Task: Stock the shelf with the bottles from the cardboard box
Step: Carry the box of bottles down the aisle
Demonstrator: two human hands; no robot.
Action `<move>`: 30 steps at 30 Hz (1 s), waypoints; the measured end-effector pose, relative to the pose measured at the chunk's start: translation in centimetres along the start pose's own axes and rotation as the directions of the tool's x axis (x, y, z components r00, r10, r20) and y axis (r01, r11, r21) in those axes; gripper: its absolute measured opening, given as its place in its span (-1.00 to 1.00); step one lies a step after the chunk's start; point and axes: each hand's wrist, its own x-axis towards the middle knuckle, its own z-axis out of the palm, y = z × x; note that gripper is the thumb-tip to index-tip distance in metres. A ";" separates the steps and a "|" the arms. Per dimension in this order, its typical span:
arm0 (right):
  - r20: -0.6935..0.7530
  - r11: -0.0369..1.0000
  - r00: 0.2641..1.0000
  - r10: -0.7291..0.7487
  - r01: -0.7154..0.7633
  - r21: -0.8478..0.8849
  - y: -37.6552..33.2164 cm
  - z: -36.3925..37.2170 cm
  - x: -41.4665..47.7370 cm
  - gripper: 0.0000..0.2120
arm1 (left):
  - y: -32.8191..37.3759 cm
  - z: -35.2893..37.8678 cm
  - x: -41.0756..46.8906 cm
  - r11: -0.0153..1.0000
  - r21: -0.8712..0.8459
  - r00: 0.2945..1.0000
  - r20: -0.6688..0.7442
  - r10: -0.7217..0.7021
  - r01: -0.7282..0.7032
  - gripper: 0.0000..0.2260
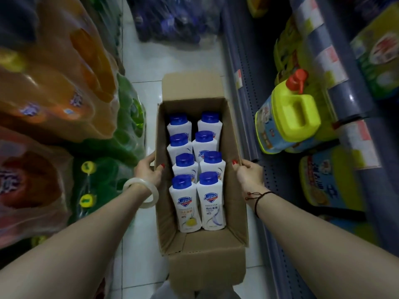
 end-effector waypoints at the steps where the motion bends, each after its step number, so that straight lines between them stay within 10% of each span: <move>1: 0.002 1.000 1.000 0.000 0.000 0.009 0.3 0.3 0.5 -0.77 | -0.2 0.3 0.5 1.000 0.006 1.000 -0.001 0.003 -0.003 -0.62; 30: 0.310 0.969 0.939 -0.148 0.200 -0.143 -3.6 -0.8 -2.3 -0.47 | 2.7 -0.7 -1.3 0.930 -0.353 0.994 0.069 -0.082 0.101 -0.57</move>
